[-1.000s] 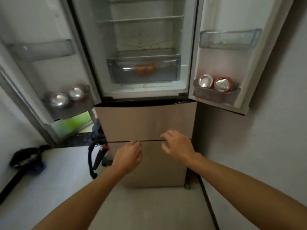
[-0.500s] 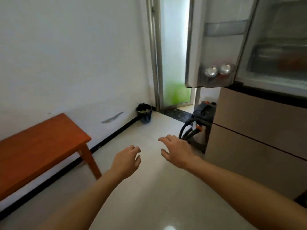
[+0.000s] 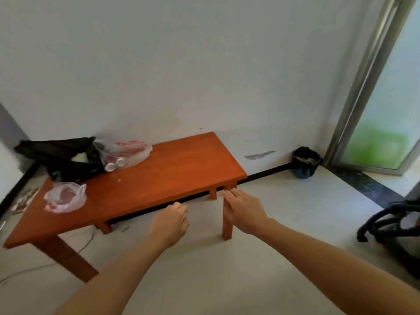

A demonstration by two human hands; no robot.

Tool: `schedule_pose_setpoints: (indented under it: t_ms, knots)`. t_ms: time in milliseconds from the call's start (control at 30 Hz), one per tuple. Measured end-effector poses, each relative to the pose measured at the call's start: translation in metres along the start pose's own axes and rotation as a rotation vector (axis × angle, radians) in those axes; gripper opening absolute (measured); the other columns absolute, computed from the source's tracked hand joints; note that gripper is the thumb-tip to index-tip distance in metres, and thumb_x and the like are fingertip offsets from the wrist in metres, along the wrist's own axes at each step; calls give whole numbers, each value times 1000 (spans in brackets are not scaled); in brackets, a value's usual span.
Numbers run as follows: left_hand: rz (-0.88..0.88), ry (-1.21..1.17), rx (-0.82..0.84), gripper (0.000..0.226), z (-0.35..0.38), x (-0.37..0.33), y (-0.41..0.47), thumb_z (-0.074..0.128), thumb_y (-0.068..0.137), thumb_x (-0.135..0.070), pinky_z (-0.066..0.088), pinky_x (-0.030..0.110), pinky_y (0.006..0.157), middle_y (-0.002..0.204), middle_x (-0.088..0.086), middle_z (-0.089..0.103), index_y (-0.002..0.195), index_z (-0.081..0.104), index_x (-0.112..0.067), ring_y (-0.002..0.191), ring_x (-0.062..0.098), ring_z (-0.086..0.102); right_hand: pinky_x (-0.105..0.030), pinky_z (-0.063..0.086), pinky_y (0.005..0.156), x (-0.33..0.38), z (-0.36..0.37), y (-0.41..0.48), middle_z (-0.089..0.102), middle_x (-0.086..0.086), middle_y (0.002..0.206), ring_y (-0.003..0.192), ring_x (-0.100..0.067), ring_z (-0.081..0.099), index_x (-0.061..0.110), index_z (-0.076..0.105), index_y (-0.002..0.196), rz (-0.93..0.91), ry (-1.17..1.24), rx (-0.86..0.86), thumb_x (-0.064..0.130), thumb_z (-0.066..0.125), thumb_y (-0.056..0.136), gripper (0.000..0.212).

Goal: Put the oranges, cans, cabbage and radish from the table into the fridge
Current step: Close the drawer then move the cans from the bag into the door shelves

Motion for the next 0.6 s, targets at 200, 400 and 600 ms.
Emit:
schedule_pose_setpoints:
  t_ms: [200, 400, 600]
  knots:
    - [-149, 7, -28, 28, 0, 93, 24, 43, 96, -28, 48, 35, 78, 115, -1, 55, 120, 55, -19, 105, 19, 55, -33, 49, 73, 36, 50, 107, 56, 1, 119, 109, -20, 53, 26, 42, 136, -117, 14, 79, 33, 47, 92, 45]
    - [-272, 21, -52, 25, -3, 175, 82, 46, 95, -32, 49, 36, 79, 107, -2, 57, 114, 57, -20, 101, 20, 57, -37, 49, 79, 51, 97, 220, 54, 0, 126, 114, -22, 52, 26, 42, 137, -192, 64, 125, 31, 47, 92, 46]
    - [-366, -12, -108, 28, -17, 248, 125, 46, 95, -31, 49, 34, 82, 111, -3, 57, 119, 56, -20, 101, 18, 57, -35, 49, 87, 74, 131, 331, 51, 1, 132, 118, -19, 51, 26, 46, 135, -260, 51, 186, 32, 50, 93, 43]
Point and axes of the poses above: each hand's wrist, its own y-axis towards the middle knuckle, its own z-axis out of the palm, x = y × z, the point moved 1 cm from there along y, towards the middle knuckle
